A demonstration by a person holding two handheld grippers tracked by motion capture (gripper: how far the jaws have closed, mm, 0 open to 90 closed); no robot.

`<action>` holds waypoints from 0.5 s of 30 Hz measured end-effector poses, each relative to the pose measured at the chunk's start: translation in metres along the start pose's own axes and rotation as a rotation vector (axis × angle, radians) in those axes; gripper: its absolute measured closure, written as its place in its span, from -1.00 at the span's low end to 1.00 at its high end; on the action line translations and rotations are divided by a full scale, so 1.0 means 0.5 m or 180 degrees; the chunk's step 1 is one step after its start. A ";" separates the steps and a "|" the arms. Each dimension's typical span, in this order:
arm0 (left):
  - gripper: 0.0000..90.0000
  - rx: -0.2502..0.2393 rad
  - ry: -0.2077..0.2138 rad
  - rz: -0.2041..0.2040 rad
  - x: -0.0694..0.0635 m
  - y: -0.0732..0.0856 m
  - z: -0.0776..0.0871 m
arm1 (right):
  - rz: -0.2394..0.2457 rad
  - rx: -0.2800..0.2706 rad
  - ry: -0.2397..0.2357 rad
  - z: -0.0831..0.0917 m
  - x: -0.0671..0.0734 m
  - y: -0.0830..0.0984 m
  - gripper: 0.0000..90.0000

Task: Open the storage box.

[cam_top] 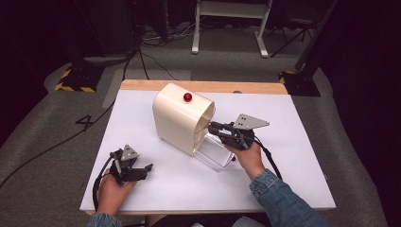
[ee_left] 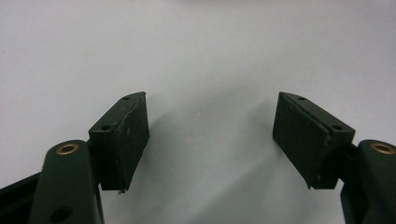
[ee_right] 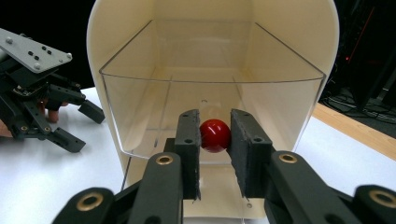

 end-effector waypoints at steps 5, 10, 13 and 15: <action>-0.39 0.0004 0.0002 -0.0001 0.000 0.000 0.000 | -0.0009 0.0019 -0.0002 0.017 -0.004 0.003 0.65; -0.39 -0.0002 -0.0003 -0.0001 0.000 0.000 0.000 | -0.0032 0.0010 0.0021 0.044 -0.009 0.008 0.65; -0.39 0.0001 -0.0003 0.0000 0.000 0.000 0.000 | -0.0027 0.0017 0.0031 0.061 -0.012 0.012 0.65; -0.39 0.0005 0.0002 -0.0001 0.000 0.000 0.000 | -0.0030 0.0022 0.0036 0.067 -0.014 0.012 0.65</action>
Point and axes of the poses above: each handheld gripper's, and its own axes: z roughly backward along the jaws, y roughly out of its underside, x roughly to its left, the point moved 3 cm from there along -z, roughly forward along the jaws, and after that the axes turned 14 degrees about y, right-handed, at the moved point
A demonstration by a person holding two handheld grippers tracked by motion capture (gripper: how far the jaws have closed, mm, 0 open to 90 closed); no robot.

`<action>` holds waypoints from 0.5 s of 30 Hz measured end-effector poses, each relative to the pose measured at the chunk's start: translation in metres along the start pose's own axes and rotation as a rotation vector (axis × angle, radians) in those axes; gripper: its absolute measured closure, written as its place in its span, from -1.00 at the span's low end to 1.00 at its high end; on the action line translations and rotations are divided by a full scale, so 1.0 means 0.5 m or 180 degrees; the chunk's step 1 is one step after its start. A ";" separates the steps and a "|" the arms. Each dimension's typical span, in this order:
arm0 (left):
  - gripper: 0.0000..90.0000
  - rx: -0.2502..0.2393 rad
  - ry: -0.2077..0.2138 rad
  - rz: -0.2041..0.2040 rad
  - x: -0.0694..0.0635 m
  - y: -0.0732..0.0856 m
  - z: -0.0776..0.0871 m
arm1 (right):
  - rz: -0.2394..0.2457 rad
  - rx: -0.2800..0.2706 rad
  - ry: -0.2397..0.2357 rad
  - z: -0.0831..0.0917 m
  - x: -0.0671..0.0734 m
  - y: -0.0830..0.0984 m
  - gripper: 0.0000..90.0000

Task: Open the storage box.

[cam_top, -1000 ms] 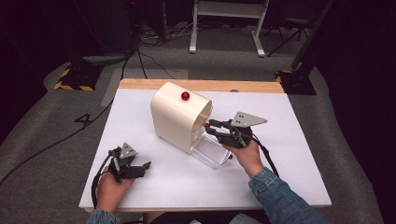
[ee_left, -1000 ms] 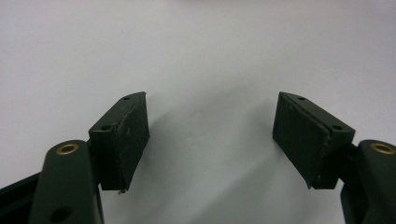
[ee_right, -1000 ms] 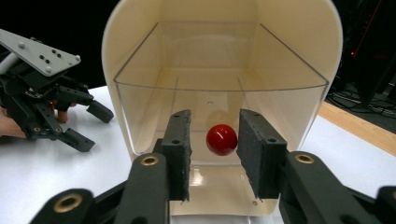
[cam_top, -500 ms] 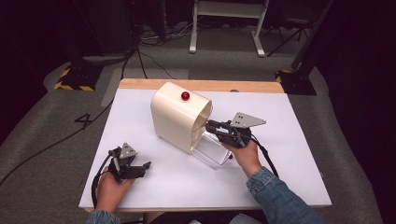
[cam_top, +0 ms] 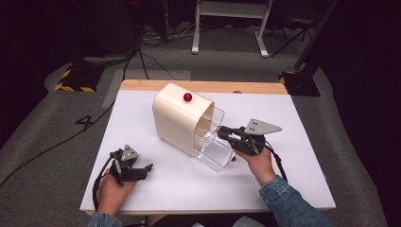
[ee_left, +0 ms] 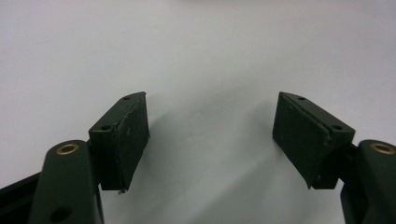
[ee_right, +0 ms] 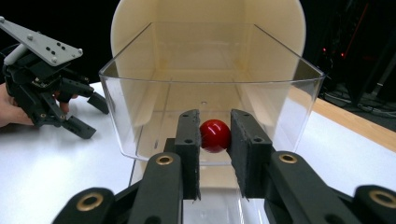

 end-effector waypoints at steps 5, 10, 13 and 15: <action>-0.39 -0.0004 -0.0003 -0.0005 0.000 0.000 0.000 | -0.0015 -0.0044 0.0026 0.033 -0.002 0.007 0.65; -0.39 0.0000 -0.0005 -0.0003 0.000 0.000 0.000 | -0.0022 -0.0031 0.0030 0.055 -0.006 0.010 0.65; -0.39 -0.0005 -0.0002 0.0001 0.000 0.000 0.000 | -0.0029 -0.0056 0.0031 0.069 -0.008 0.011 0.65; -0.39 -0.0005 -0.0003 -0.0003 0.000 0.000 0.000 | -0.0028 -0.0052 0.0035 0.077 -0.010 0.013 0.65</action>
Point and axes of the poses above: each handheld gripper's, and its own axes: z roughly backward along the jaws, y roughly out of its underside, x roughly to its left, the point moved 3 cm from there along -z, roughly forward along the jaws, and after that the axes turned 14 degrees about y, right-handed, at the moved point
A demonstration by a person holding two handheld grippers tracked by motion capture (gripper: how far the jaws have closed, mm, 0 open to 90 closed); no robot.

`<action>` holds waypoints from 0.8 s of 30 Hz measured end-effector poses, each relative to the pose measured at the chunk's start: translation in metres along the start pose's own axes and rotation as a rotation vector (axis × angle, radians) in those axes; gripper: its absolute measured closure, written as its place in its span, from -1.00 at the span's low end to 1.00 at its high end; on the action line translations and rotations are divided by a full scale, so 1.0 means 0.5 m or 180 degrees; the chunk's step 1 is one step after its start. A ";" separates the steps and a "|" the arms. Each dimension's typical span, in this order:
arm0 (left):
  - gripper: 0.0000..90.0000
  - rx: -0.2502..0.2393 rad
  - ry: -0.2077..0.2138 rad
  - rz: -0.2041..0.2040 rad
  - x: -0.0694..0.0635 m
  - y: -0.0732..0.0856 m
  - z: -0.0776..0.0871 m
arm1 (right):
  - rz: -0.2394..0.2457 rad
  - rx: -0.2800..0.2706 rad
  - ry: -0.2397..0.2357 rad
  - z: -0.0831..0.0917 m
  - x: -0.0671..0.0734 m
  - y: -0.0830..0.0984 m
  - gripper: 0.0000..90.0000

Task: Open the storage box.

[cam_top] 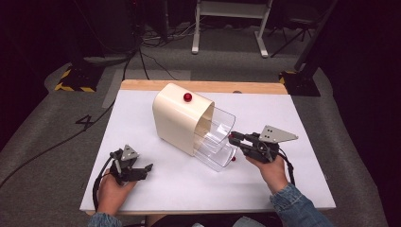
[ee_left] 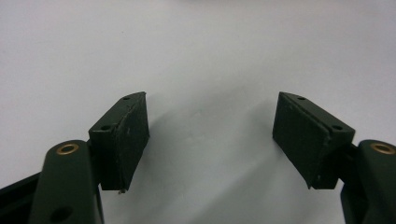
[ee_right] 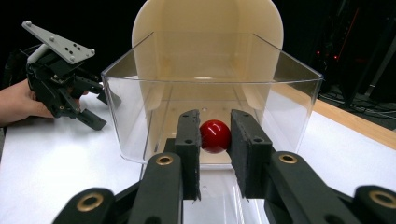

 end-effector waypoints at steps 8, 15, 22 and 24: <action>-0.39 0.0000 -0.0004 -0.0002 0.000 0.000 0.000 | -0.0015 0.0047 0.0010 0.013 -0.004 0.018 0.64; -0.39 0.0000 -0.0004 -0.0001 0.000 0.000 0.000 | -0.0059 0.0092 -0.0006 0.009 -0.008 0.024 0.46; -0.39 0.0002 -0.0004 -0.0001 0.000 0.000 0.000 | -0.0060 0.0251 0.0019 0.003 -0.012 0.042 0.21; -0.39 0.0001 -0.0004 -0.0002 0.000 0.000 0.000 | -0.0069 0.0286 0.0021 0.002 -0.014 0.046 0.18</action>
Point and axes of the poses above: each handheld gripper's, and its own axes: z roughly backward along the jaws, y roughly out of its underside, x roughly to its left, the point moved 3 cm from there along -z, roughly forward along the jaws, and after that the axes turned 14 degrees about y, right-handed, at the moved point
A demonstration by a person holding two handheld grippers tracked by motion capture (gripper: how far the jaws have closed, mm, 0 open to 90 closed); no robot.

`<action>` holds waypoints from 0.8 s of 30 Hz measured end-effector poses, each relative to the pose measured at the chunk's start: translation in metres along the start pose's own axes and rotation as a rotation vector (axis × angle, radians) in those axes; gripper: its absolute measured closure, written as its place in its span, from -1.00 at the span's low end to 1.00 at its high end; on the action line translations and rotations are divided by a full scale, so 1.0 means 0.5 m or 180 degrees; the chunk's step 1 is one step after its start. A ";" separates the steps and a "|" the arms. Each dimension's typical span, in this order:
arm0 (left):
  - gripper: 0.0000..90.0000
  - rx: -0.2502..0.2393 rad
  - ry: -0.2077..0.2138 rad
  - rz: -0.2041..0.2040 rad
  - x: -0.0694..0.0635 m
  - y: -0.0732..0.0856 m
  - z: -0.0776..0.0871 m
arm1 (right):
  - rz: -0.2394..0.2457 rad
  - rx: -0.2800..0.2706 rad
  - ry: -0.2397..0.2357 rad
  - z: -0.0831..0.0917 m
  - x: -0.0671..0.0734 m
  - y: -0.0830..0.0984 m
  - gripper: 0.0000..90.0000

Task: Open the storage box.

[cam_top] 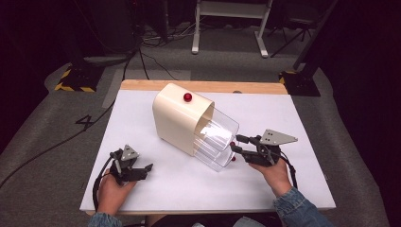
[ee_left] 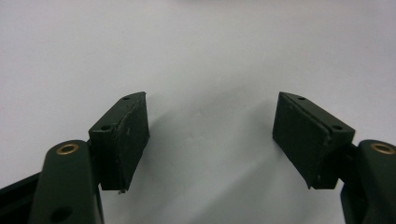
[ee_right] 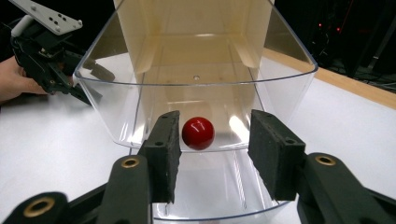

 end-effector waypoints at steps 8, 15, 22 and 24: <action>-0.39 0.0001 0.0001 0.0002 0.000 0.000 0.000 | -0.0029 0.0072 0.0002 -0.005 -0.002 0.010 0.09; -0.39 -0.0005 0.0001 0.0006 0.000 0.000 0.000 | -0.0027 0.0107 -0.0001 -0.005 -0.002 0.016 0.03; -0.39 -0.0001 0.0000 0.0001 0.000 0.000 0.000 | 0.0133 0.0180 0.0069 0.016 -0.004 0.028 -0.02; -0.39 0.0003 -0.0003 -0.0004 0.000 0.000 0.000 | 0.0157 0.0216 0.0105 0.026 -0.010 0.035 -0.02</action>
Point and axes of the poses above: each handheld gripper's, and its own axes: z roughly backward along the jaws, y roughly out of its underside, x roughly to its left, the point moved 3 cm from there along -z, roughly forward along the jaws, and after that the axes turned 14 degrees about y, right-handed, at the moved point
